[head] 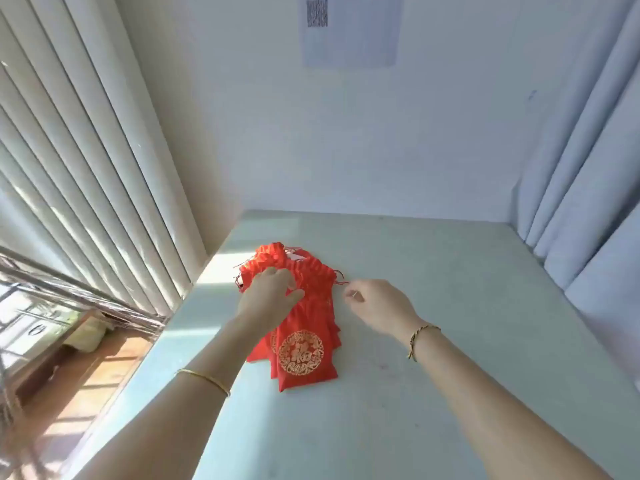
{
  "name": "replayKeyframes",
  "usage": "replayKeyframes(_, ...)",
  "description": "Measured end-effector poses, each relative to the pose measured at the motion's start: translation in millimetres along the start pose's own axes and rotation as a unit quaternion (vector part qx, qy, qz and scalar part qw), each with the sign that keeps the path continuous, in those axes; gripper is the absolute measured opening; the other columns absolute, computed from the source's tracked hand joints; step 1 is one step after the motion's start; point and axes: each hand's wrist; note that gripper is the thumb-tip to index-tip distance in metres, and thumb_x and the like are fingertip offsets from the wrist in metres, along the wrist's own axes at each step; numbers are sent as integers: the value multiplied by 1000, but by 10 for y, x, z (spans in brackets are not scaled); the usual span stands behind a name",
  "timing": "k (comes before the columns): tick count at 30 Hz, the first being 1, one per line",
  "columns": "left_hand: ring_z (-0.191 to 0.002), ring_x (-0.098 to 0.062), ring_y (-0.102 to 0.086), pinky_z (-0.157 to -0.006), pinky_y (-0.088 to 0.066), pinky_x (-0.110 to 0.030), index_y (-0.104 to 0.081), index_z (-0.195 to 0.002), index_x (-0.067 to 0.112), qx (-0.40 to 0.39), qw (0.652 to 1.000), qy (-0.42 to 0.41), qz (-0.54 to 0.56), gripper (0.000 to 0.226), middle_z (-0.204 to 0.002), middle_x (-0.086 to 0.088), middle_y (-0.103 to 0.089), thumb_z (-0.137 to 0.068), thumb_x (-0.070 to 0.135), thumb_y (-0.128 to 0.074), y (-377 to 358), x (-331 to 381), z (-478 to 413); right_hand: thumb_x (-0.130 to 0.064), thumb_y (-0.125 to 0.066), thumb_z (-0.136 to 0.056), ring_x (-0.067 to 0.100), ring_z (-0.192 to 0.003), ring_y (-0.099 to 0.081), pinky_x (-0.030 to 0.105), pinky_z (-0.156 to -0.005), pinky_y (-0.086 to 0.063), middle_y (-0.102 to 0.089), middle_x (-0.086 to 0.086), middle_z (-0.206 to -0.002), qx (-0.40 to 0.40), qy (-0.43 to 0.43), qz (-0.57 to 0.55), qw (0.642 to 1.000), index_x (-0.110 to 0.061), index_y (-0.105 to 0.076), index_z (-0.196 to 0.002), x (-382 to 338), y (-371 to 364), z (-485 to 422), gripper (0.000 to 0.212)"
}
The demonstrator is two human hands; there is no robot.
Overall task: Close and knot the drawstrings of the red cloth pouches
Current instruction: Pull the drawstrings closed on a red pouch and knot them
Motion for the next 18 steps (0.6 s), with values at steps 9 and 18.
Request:
replayKeyframes(9, -112, -26, -42, -95, -33, -39, -65, -88, 22, 103, 990, -82, -46, 5, -112, -1, -51, -83, 24, -65, 140, 178, 223, -20, -49, -91, 15, -102, -60, 32, -89, -46, -64, -3, -112, 148, 14, -151, 977, -22, -59, -118, 222, -363, 207, 29)
replayKeyframes(18, -98, -10, -54, -88, -43, -19, -53, -89, 18, 30, 945, -281, 165, 12, -113, -3, -53, -89, 6, -54, 62, 953, 553, -7, -54, -85, 12, -115, -52, 22, -97, -39, -59, -4, -118, 162, 93, -194, 963, -17, -59, -118, 437, 76, 653, 35)
Point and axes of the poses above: each hand's wrist, its own z-axis away from the middle knuckle, its own y-axis out of the back of the hand, x = y × z
